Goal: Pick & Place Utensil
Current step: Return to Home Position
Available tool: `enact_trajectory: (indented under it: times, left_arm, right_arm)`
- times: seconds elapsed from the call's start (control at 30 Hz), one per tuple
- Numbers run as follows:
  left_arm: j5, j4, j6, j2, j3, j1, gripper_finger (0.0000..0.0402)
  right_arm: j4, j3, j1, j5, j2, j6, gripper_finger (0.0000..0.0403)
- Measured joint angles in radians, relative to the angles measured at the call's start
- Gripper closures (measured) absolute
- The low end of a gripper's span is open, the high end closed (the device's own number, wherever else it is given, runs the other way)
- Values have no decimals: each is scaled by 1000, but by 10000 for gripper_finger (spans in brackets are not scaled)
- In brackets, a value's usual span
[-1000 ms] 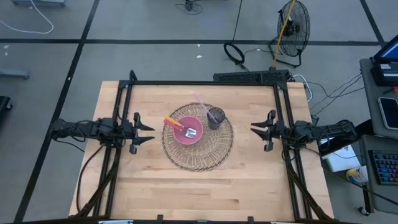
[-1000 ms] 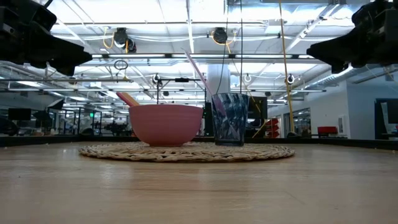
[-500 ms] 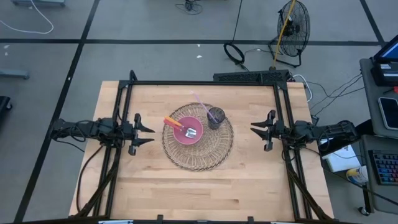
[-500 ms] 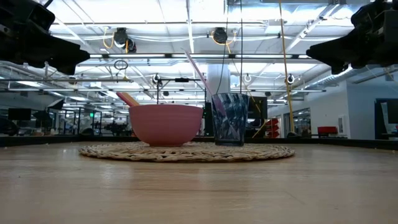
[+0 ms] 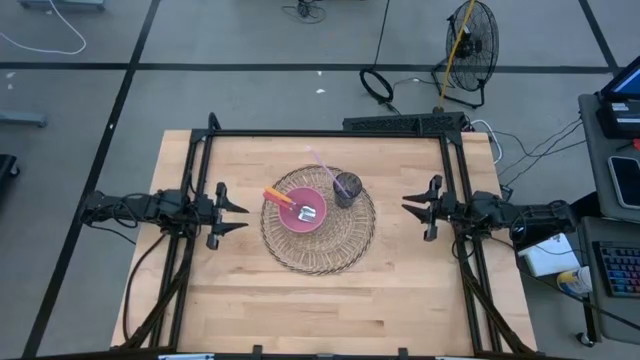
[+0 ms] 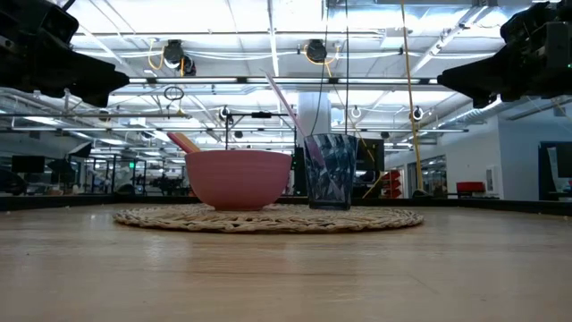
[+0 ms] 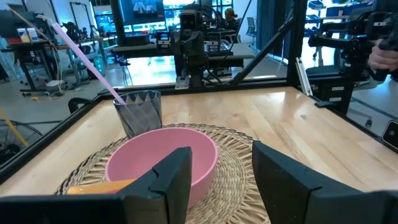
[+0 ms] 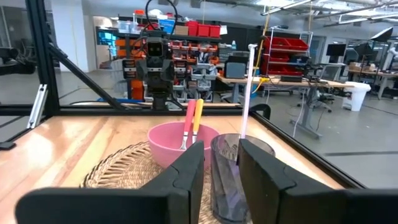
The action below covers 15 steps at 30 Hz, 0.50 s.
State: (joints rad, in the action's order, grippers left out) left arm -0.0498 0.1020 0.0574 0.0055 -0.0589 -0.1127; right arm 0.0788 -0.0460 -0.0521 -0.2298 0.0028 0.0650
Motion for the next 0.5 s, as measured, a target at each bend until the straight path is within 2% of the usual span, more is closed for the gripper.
enact_trajectory:
  times: [0.3,0.5]
  left_arm:
    - [-2,5,6,0,0,0,231]
    - [-25,5,16,1,0,0,231]
  right_arm:
    - [-12,0,0,8,0,1,314]
    - [-80,0,0,126,0,0,314]
